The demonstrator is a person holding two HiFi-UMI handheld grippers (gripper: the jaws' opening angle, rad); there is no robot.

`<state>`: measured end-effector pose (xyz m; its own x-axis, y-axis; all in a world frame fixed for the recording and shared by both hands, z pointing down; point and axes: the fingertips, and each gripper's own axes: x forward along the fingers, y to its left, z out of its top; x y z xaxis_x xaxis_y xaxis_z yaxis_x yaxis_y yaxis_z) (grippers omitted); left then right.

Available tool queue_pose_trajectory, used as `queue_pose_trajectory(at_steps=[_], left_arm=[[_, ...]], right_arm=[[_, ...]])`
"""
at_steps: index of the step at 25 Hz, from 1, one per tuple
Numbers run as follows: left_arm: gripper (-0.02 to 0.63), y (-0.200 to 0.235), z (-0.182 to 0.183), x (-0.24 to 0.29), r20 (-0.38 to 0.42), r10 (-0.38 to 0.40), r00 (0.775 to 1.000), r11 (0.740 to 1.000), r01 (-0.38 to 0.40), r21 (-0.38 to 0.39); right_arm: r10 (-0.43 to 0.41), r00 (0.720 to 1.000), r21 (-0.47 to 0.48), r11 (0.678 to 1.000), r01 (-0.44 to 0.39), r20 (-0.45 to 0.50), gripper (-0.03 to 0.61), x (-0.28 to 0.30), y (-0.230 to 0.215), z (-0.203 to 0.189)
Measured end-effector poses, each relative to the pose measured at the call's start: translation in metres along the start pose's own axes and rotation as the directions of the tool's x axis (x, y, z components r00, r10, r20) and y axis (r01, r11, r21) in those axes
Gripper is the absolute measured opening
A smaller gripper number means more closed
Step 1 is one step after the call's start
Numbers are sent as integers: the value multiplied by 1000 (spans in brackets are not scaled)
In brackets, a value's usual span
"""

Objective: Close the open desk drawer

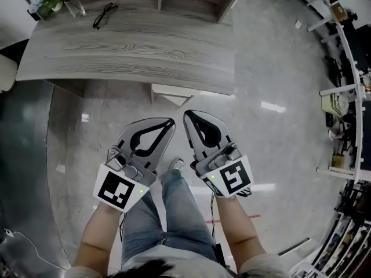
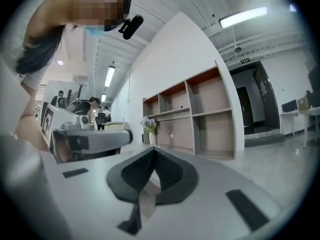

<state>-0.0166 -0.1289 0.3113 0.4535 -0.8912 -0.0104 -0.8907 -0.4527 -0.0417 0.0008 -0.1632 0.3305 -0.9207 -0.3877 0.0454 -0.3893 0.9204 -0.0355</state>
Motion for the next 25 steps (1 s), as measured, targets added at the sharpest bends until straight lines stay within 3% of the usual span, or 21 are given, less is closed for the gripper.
queue_pose_trajectory(at_steps=[11, 25], left_arm=[[11, -40, 60, -28, 1, -72, 997, 997, 72, -1], [11, -49, 102, -62, 30, -93, 995, 996, 93, 5]], right_arm=[[-19, 997, -49, 999, 22, 71, 8, -51, 59, 93], [-55, 989, -38, 997, 60, 136, 8, -68, 100, 130]])
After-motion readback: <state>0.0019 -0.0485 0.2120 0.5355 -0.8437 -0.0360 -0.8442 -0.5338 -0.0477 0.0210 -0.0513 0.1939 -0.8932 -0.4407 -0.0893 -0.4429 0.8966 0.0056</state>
